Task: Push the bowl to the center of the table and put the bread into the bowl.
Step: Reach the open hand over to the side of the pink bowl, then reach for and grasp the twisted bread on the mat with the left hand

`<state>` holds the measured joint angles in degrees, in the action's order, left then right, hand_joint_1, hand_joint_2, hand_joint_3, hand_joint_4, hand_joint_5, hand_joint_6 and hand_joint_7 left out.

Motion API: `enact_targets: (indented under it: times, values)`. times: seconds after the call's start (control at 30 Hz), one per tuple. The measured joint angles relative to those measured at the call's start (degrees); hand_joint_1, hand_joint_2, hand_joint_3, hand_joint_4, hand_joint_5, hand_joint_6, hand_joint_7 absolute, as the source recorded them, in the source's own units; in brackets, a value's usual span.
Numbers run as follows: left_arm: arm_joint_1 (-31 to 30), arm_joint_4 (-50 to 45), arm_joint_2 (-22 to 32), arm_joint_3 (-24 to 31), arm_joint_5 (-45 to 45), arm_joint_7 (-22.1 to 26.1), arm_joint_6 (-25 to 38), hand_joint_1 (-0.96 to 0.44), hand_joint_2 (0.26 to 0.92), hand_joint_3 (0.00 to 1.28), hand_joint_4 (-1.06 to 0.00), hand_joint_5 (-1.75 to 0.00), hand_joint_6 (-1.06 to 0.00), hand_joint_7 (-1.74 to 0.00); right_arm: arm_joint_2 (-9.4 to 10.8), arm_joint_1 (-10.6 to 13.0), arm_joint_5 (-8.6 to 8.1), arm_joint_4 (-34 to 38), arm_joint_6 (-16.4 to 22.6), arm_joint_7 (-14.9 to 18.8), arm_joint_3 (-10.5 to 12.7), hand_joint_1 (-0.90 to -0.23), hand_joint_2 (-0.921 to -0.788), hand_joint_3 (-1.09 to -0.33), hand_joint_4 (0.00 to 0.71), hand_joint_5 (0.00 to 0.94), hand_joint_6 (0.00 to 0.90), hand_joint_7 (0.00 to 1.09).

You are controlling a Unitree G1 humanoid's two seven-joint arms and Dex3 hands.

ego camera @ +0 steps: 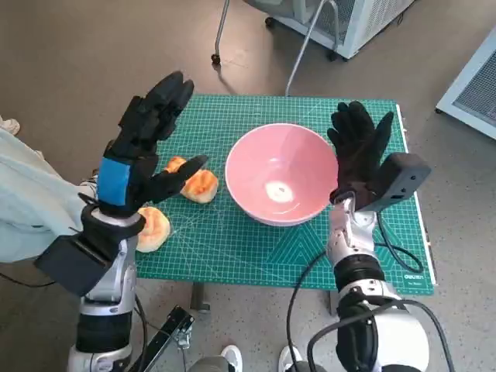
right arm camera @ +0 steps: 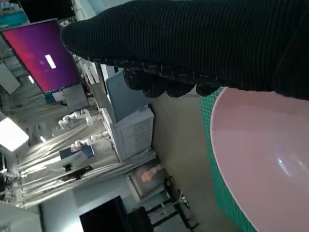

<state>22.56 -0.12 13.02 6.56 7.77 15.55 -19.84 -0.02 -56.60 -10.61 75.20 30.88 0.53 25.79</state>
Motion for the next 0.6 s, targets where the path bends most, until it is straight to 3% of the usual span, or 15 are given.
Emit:
enact_targets:
  times: [0.17,0.4,0.47,0.5,0.6]
  values:
    - [-1.56,-0.73,1.05,0.84,0.02,0.46,0.02,-0.36,0.921,0.17,-0.37,0.00,-0.36,-0.18,-0.96,-0.01,1.95,-0.13,0.94,-0.86,-1.64,-0.547,-0.921,-0.827,0.348,0.031,0.203,0.72]
    - [-3.78,-1.97,6.07,2.82,0.04,3.59,0.42,-0.37,0.921,0.17,-0.38,0.00,-0.37,-0.15,-2.44,-0.36,4.33,-2.31,6.38,-0.73,-5.06,-0.557,-0.921,-0.842,0.333,0.020,0.160,0.70]
    - [-4.19,-2.47,8.36,3.45,0.00,4.98,0.73,-0.38,0.921,0.18,-0.37,0.00,-0.37,-0.13,-2.73,-0.50,4.40,-3.33,8.39,0.84,-6.08,-0.607,-0.921,-0.831,0.320,0.011,0.118,0.69]
    - [-4.44,-3.54,12.30,5.06,-0.09,6.66,0.97,-0.38,0.921,0.18,-0.37,0.00,-0.36,-0.13,-3.58,-1.06,4.33,-5.23,11.29,4.54,-7.23,-0.629,-0.921,-0.820,0.317,0.009,0.103,0.71]
    - [-4.72,-3.78,14.94,5.37,-0.95,8.46,1.07,-0.38,0.921,0.17,-0.37,0.00,-0.37,-0.12,-3.52,-0.72,2.80,-8.32,12.83,11.22,-8.16,-0.656,-0.921,-0.804,0.316,0.007,0.084,0.76]
